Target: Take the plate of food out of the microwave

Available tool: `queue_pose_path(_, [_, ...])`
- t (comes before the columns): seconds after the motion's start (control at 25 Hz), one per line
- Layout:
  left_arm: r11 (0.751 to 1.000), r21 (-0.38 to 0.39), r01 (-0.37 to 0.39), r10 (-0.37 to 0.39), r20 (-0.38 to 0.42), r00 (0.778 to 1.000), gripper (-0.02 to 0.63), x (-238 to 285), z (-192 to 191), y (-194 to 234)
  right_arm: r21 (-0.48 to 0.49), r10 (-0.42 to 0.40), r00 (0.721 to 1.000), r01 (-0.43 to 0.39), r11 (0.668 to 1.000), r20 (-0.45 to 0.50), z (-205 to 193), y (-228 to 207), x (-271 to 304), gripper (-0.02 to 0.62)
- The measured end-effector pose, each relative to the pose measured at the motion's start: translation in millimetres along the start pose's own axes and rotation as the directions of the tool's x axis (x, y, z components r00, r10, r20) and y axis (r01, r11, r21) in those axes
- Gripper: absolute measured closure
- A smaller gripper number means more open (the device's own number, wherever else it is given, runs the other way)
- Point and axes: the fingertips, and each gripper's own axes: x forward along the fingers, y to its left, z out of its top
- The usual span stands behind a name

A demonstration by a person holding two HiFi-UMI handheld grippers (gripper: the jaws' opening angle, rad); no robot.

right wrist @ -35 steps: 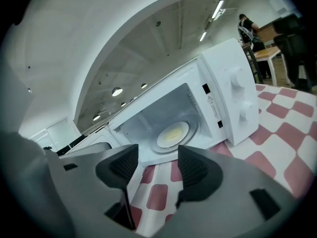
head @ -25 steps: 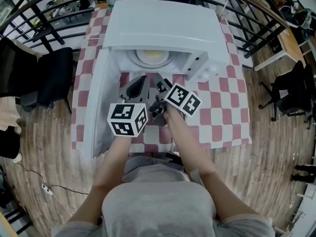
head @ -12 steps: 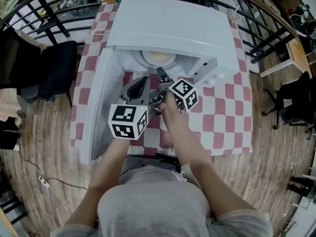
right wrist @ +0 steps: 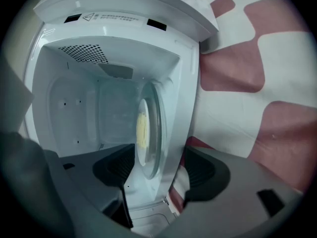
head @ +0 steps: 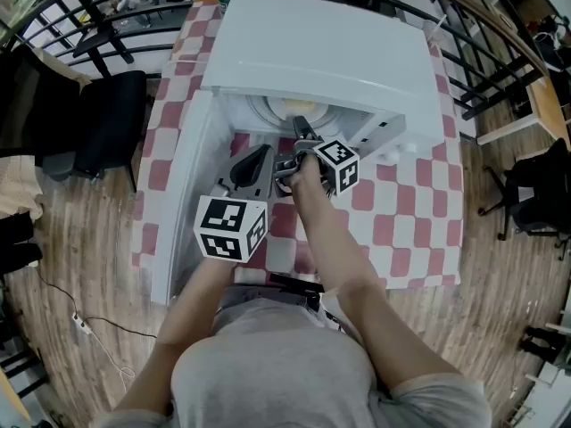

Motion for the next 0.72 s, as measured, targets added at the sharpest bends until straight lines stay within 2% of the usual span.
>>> queue_pose_path(0.24, [1.000,0.020,0.012,-0.012,-0.028,1.000,0.604,0.0,-6.6,3.3,0.022,-0.025,0.999,0.025,0.999,0.022,1.8,-4.0,9.3,0.284])
queue_pose_path(0.44, [1.000,0.026,0.007,-0.006,-0.032,0.999,0.603,-2.1,-6.8,7.3,0.056,-0.100,0.993,0.097,0.994,0.055,8.2,-7.2,15.4,0.279])
queue_pose_path(0.56, [1.000,0.025,0.004,-0.003,-0.031,1.000,0.603,-3.1,-6.2,9.5,0.043,-0.145,0.987,0.142,0.989,0.067,8.0,-11.1,19.8,0.279])
queue_pose_path(0.72, [1.000,0.025,0.002,-0.001,-0.029,1.000,0.603,-3.4,-6.4,11.7,0.055,-0.165,0.984,0.162,0.985,0.071,10.9,-15.4,24.1,0.279])
